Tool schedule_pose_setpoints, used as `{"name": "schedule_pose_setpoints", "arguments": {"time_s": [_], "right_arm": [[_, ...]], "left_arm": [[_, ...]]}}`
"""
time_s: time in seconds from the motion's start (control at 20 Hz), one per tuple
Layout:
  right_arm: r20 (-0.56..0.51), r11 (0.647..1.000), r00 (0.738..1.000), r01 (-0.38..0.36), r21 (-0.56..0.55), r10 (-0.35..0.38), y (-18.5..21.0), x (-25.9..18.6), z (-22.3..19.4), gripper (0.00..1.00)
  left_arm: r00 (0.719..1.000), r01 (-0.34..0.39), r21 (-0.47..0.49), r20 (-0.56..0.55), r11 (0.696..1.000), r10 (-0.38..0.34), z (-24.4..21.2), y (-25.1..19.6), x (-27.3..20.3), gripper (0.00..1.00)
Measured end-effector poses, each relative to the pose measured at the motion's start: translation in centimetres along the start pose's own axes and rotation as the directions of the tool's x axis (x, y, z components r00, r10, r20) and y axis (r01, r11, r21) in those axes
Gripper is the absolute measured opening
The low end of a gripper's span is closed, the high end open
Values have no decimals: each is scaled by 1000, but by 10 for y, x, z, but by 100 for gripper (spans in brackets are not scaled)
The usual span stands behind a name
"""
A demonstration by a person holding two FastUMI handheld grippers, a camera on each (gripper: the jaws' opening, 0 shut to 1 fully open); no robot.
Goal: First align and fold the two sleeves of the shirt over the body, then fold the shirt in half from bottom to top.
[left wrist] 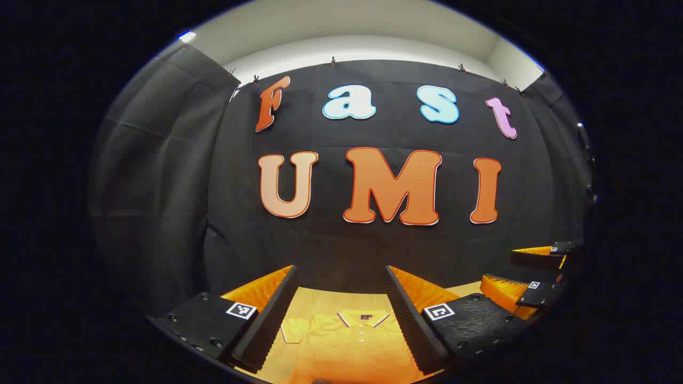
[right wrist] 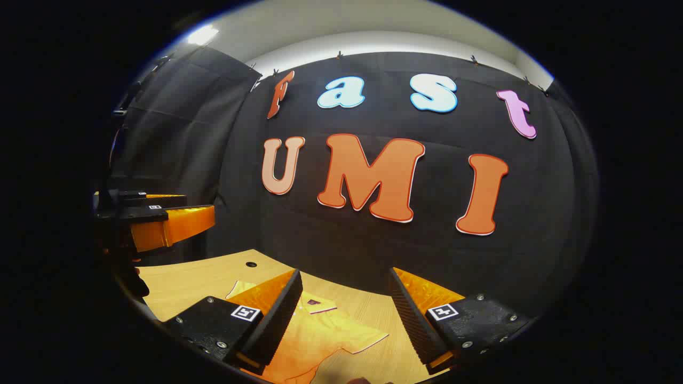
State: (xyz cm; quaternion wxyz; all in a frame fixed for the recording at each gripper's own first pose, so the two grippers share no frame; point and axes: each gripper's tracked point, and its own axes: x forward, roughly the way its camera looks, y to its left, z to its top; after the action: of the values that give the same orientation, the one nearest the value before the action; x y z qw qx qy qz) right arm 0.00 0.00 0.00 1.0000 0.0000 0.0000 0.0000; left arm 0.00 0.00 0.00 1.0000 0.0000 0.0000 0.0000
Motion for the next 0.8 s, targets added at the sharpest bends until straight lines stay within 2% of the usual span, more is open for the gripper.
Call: {"name": "schedule_pose_setpoints", "arguments": {"time_s": [0.15, 0.3, 0.5, 0.8], "right_arm": [[-28, 1000, 999, 16, 26, -15, -2, -1, -8, 98], [-57, 999, 997, 47, 24, -45, -6, 5, -15, 98], [-82, 996, 995, 69, 47, -65, 4, 15, -14, 98], [-103, 994, 989, 108, 24, -105, 13, 28, -11, 98]], "left_arm": [[1000, -4, 22, 16, 1000, 4, -2, -5, 12, 98], [999, 26, 51, -20, 998, -25, -16, -11, 24, 98], [999, 43, 58, -26, 997, -41, -18, 4, 27, 98], [999, 50, 64, -4, 997, -50, -13, 36, 33, 97]]}}
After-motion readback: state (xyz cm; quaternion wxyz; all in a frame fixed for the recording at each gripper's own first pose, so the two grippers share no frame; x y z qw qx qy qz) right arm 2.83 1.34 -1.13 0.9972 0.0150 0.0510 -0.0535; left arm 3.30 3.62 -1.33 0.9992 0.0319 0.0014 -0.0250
